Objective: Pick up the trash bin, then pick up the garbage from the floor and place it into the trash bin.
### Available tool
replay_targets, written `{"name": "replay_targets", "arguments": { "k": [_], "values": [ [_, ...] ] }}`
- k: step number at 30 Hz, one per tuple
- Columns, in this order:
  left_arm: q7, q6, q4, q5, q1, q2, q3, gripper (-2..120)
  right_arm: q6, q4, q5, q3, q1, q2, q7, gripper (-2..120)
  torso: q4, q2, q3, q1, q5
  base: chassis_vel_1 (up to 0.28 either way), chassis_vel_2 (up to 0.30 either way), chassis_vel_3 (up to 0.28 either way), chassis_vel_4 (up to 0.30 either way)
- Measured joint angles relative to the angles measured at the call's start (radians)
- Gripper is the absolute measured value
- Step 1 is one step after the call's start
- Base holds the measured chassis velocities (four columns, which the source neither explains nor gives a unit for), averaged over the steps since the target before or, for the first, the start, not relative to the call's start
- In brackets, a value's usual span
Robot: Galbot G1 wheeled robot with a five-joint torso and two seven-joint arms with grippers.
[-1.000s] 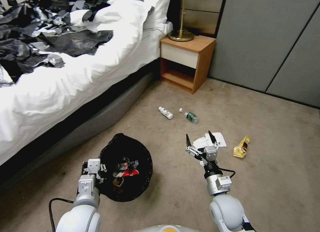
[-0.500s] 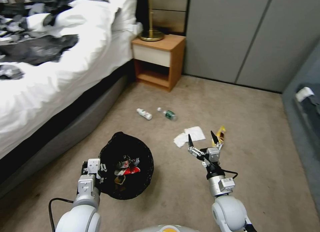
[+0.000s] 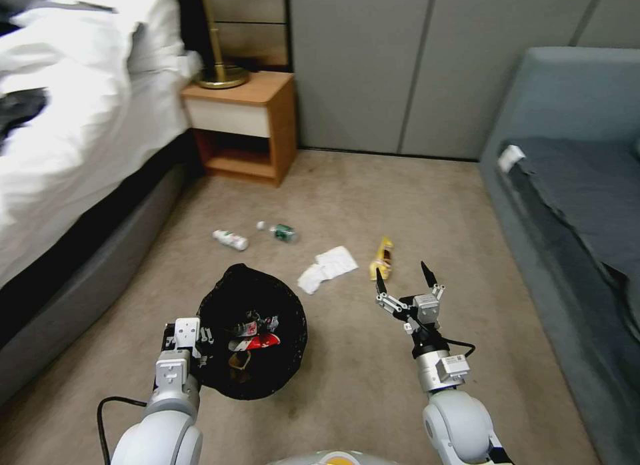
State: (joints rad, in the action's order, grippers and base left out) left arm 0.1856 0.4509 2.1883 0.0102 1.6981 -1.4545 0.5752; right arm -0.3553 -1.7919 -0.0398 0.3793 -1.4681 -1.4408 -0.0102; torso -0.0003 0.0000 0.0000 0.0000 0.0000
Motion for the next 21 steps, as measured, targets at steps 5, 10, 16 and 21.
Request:
{"name": "replay_targets", "arguments": {
  "k": [5,10,16,21],
  "values": [
    [-0.004,-0.024,0.000,0.005,0.005,0.001,0.003,1,0.001,-0.001,0.001,0.000,-0.003,0.000,0.001,100,0.0001,0.000,0.000,0.000,0.0000,-0.055,-0.050,-0.043,-0.058],
    [-0.004,-0.040,0.000,0.004,0.012,-0.001,0.004,1,0.004,-0.006,0.004,0.000,-0.005,-0.001,0.005,100,0.0007,0.000,0.000,0.000,0.0000,0.000,0.000,0.000,0.000],
    [-0.010,-0.044,0.002,0.004,0.018,-0.001,0.005,1,0.005,-0.008,0.006,0.001,-0.009,0.000,0.015,100,0.0004,0.000,0.000,0.000,0.0000,0.000,0.000,0.000,0.000],
    [-0.010,-0.045,0.005,0.002,0.021,-0.002,0.006,1,0.002,-0.008,0.007,0.004,-0.009,0.001,0.021,100,0.0003,0.000,0.000,0.000,0.0001,0.000,0.000,0.000,0.000]
  ]
}}
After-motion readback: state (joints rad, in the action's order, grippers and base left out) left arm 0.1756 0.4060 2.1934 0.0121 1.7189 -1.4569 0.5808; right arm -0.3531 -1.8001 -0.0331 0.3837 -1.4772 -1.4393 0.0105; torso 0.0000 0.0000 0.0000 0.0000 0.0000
